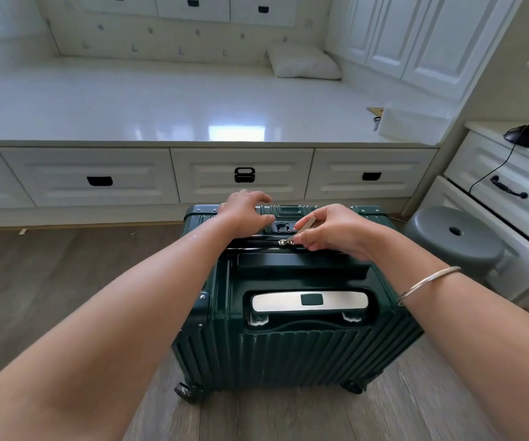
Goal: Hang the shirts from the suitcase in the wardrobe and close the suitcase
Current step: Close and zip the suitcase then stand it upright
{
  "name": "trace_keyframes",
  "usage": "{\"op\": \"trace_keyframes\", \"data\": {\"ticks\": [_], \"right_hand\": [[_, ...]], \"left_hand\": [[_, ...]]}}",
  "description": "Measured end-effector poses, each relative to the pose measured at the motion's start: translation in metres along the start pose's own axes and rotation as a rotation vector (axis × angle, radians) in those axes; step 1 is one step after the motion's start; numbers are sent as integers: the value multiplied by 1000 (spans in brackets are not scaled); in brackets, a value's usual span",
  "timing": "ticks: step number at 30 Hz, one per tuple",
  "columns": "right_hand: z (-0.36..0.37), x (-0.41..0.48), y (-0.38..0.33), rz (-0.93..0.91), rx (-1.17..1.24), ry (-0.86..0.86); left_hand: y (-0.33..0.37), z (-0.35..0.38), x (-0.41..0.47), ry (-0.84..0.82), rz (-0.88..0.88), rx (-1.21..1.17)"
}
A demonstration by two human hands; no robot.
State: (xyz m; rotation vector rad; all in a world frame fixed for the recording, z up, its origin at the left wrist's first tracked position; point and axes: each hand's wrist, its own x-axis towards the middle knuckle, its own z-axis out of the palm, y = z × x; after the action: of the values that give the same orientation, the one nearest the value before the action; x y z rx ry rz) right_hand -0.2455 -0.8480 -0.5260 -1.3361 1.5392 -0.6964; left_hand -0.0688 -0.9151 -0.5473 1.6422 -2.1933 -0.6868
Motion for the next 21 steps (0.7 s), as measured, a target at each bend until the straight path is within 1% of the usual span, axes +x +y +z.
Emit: {"op": "trace_keyframes", "data": {"ticks": [3,5,8,12,16,21], "right_hand": [[-7,-2,2,33,78,-80],[-11,-4,3,54,89,-118],[-15,-5,2,76,94,-128],[-12,-1,0,100,110,-159],[-2,6,0,87,74,-90],[3,10,3,84,140,19]], "left_hand": [[-4,1,8,-150,-11,66],[-7,2,10,-171,-13,116],[-5,-2,13,-179,-3,202],[-6,-6,15,-222,-37,64],[-5,-4,12,-215,-70,71],[-8,-3,8,-133,-96,126]]}}
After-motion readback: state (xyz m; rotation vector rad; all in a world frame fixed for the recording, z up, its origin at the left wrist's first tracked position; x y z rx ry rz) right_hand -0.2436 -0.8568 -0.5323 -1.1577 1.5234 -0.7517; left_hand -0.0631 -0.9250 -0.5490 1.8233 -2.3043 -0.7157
